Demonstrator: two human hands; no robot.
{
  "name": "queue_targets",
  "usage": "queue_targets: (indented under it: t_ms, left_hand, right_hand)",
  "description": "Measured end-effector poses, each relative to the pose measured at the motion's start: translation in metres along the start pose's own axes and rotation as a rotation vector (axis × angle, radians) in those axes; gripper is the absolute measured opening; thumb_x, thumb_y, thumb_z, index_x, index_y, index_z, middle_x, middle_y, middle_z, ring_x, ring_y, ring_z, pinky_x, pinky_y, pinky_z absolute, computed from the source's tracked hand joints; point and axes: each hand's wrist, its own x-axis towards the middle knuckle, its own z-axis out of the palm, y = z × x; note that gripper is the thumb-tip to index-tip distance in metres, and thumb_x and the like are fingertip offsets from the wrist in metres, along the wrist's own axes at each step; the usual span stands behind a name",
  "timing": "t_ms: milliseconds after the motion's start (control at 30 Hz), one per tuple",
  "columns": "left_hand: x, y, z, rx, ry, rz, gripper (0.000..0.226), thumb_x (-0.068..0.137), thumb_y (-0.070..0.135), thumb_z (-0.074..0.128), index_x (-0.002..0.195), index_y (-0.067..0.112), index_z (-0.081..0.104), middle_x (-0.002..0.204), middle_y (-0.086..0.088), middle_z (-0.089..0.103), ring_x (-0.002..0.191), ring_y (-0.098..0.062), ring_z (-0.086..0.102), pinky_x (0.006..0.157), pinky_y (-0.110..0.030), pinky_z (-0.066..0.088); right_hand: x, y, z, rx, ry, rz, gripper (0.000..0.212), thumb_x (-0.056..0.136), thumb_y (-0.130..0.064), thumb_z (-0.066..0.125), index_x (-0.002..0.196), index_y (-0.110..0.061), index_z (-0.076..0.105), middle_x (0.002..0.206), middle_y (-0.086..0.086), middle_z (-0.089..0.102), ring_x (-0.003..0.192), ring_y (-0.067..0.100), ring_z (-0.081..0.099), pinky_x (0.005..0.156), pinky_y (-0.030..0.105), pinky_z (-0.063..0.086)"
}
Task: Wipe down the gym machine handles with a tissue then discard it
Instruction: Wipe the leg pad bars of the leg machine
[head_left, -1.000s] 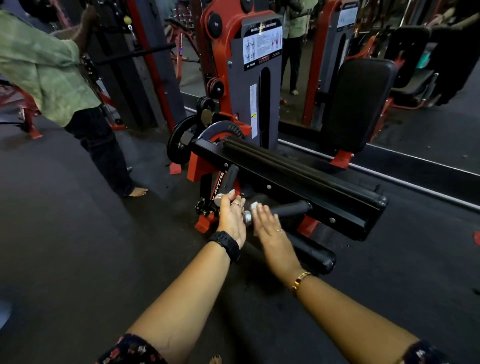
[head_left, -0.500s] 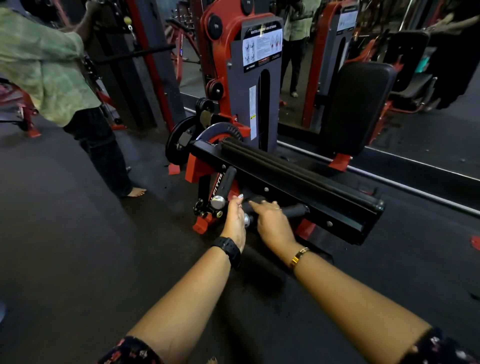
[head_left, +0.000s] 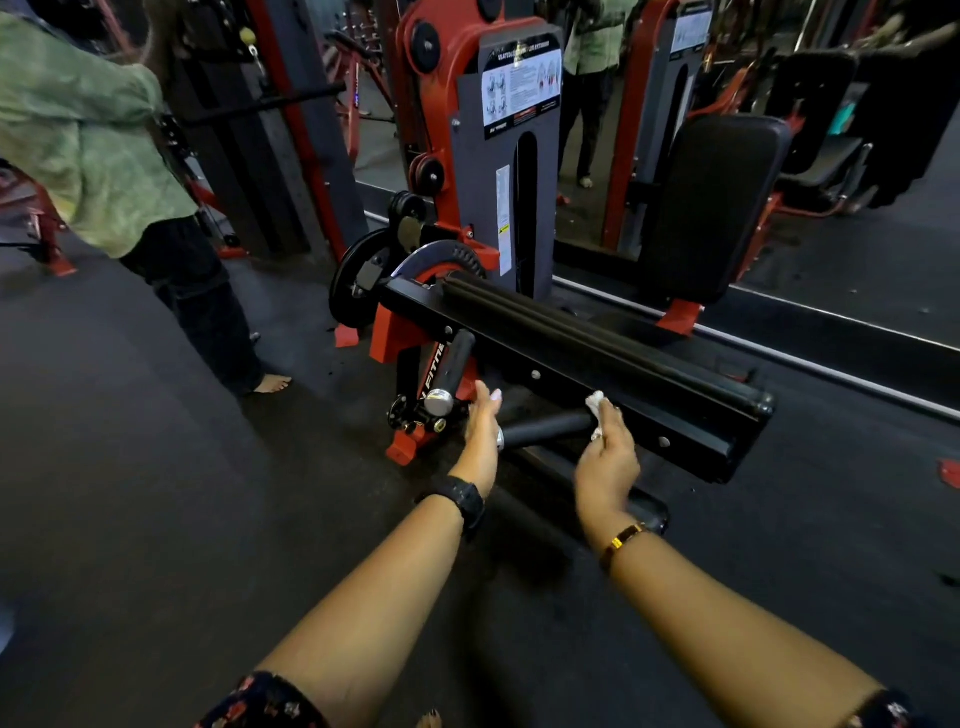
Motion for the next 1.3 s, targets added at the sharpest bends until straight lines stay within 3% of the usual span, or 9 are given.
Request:
queue_targets:
  t_ms: [100,233,433,600,833,900,967,1100,1300]
  left_hand:
    - [0.007,-0.013,-0.005,0.451,-0.045,0.153,0.07,0.098,0.042,0.034,0.154,0.018,-0.001,0.162,0.0,-0.003,0.148,-0.015,-0.016,0.119,-0.037,-0.009]
    - [0.011,-0.026,-0.023,1.293,-0.143,0.469,0.086,0.083,0.051,0.022,0.152,0.014,-0.014,0.156,0.003,-0.024,0.138,-0.017,-0.031,0.118,-0.041,-0.012]
    - [0.013,-0.022,-0.038,1.539,-0.235,0.631,0.091,0.071,0.048,0.005,0.153,0.011,-0.011,0.15,-0.002,-0.029,0.138,-0.019,-0.03,0.118,-0.037,-0.012]
    - [0.014,-0.021,-0.041,1.595,-0.278,0.651,0.1,0.083,0.043,0.05,0.152,0.01,-0.014,0.149,-0.003,-0.032,0.138,-0.019,-0.031,0.118,-0.037,-0.011]
    - [0.012,-0.022,-0.042,1.575,-0.242,0.648,0.1,0.086,0.035,0.052,0.142,0.011,-0.027,0.148,-0.006,-0.035,0.137,-0.02,-0.033,0.118,-0.033,-0.014]
    - [0.013,-0.022,-0.041,1.582,-0.25,0.634,0.103,0.083,0.033,0.054,0.141,0.012,-0.029,0.148,-0.006,-0.036,0.137,-0.019,-0.033,0.118,-0.033,-0.014]
    - [0.012,-0.021,-0.04,1.59,-0.258,0.619,0.108,0.079,0.03,0.057,0.141,0.013,-0.029,0.147,-0.005,-0.037,0.138,-0.019,-0.033,0.117,-0.032,-0.015]
    - [0.011,-0.023,-0.039,1.57,-0.25,0.603,0.11,0.078,0.031,0.059,0.142,0.014,-0.029,0.148,-0.005,-0.037,0.138,-0.019,-0.033,0.116,-0.032,-0.016]
    - [0.009,-0.024,-0.039,1.563,-0.233,0.599,0.109,0.078,0.029,0.058,0.141,0.014,-0.03,0.147,-0.005,-0.037,0.137,-0.02,-0.034,0.117,-0.033,-0.015]
  right_hand:
    - [-0.02,-0.012,0.017,0.229,0.167,0.375,0.042,0.098,0.0,0.039,0.133,-0.016,0.055,0.121,0.002,0.06,0.106,0.015,0.056,0.1,0.024,0.041]
    - [-0.03,-0.036,0.038,0.579,-0.055,0.777,0.026,0.104,-0.02,0.039,0.091,-0.011,0.06,0.078,0.003,0.056,0.068,0.012,0.053,0.066,0.025,0.048]
    - [-0.024,-0.054,0.031,0.649,-0.221,0.937,0.031,0.095,0.007,0.028,0.077,-0.005,0.05,0.07,0.012,0.05,0.06,0.021,0.049,0.037,0.019,0.044]
    - [0.002,-0.036,0.021,0.677,-0.2,0.948,0.034,0.087,0.014,0.022,0.088,-0.002,0.051,0.086,0.017,0.054,0.077,0.029,0.057,0.068,0.038,0.051]
    - [-0.03,-0.056,0.032,0.583,-0.522,0.971,0.033,0.081,0.015,0.022,0.075,-0.002,0.05,0.052,0.011,0.062,0.047,0.02,0.062,0.038,0.019,0.047]
    - [-0.017,-0.057,0.021,0.644,-0.449,1.006,0.033,0.084,0.016,0.019,0.08,0.001,0.049,0.071,0.019,0.06,0.065,0.028,0.061,0.066,0.023,0.058]
    - [0.001,-0.052,0.008,0.662,-0.341,1.032,0.033,0.096,0.008,0.02,0.101,0.007,0.053,0.1,0.022,0.057,0.093,0.033,0.059,0.103,0.035,0.044]
    - [0.023,-0.044,-0.012,0.663,-0.183,1.003,0.051,0.093,0.012,0.014,0.136,0.007,0.04,0.134,0.022,0.049,0.128,0.036,0.046,0.103,0.042,0.038]
    - [-0.003,-0.05,0.011,0.636,-0.305,0.994,0.036,0.093,0.011,0.022,0.077,-0.007,0.05,0.066,0.008,0.044,0.074,0.025,0.053,0.103,0.041,0.043]
